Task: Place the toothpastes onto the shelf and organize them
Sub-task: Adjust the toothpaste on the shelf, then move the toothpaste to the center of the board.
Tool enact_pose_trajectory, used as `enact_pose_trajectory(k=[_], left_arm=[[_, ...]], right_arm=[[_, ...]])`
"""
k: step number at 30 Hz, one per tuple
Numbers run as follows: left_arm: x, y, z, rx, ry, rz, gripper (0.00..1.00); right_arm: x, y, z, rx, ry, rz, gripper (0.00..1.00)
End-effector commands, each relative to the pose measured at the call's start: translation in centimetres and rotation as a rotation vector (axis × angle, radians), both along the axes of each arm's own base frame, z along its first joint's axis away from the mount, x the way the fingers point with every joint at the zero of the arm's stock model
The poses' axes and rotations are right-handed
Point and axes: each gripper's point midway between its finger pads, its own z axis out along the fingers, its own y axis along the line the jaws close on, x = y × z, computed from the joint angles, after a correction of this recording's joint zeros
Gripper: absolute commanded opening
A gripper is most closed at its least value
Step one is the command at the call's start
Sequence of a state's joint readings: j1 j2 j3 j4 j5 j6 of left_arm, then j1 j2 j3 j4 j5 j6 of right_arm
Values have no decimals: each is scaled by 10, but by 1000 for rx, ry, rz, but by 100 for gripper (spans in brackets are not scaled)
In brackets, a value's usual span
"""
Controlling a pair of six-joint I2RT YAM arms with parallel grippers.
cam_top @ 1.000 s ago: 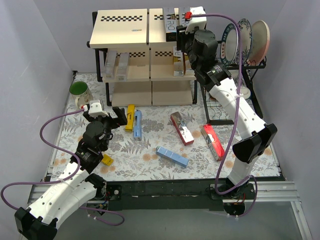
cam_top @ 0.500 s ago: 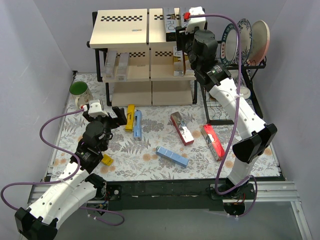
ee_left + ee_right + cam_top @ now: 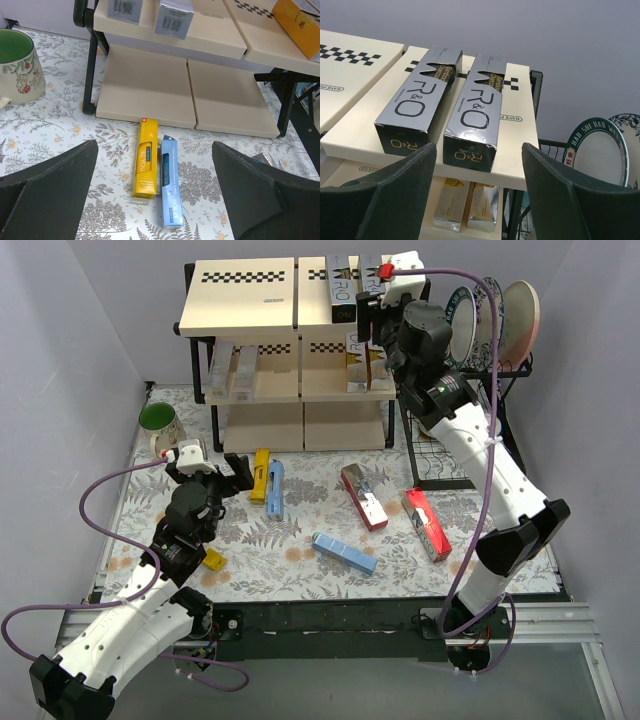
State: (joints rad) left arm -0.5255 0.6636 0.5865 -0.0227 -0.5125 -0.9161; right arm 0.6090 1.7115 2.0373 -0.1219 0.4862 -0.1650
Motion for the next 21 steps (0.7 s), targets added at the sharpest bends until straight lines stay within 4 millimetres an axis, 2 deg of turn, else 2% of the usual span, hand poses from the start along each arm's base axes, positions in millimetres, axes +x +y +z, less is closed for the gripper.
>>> enact_pose_trajectory(k=[1,2,3,4,5,7,10,11,14,15,17,18,19,20,21], left_arm=[[-1,2,18,-13,-33,5,98],[-1,2,18,-12,-35,1,98],[-1,1,17,-11,-29,-1,98],[-1,1,17,-11,-29,-1,98],[-1,0,17,-13,-28,-7,98],[0,-2,14,-14,-18,-13,98],[1,-7,10,-18,4,-32,98],[1,-8,9,-17,12,-36,98],[3,-13,2,-24,50,-49,98],[2,-16,1,-40,59,-60,98],[1,-18,-9,-52,97,-65,98],[0,-20,-10,-73,106,-68,98],[0,-23,-12,-79,121,-81,98],[-1,-23,-24,-64,175,-76,98],[-1,-24,-20,-89,186,-74,98]], right_arm=[[-29,-18,37,58,-83,20,78],[-39,-21,43,65,-92,41,78],[-43,-21,41,65,-86,52,80],[-45,-20,29,53,-62,64,81],[-56,-24,34,64,-69,82,82],[-66,-24,22,52,-34,115,86],[-86,-20,-6,52,29,190,89],[-95,-21,-25,43,64,216,89],[-115,-23,-54,58,136,263,92],[-117,-21,-85,31,198,273,93],[-132,-24,-111,38,267,295,94],[-136,-23,-140,12,328,305,94],[-142,-24,-152,14,363,315,94],[-153,-24,-161,18,396,343,94],[-161,-24,-196,18,472,350,94]])
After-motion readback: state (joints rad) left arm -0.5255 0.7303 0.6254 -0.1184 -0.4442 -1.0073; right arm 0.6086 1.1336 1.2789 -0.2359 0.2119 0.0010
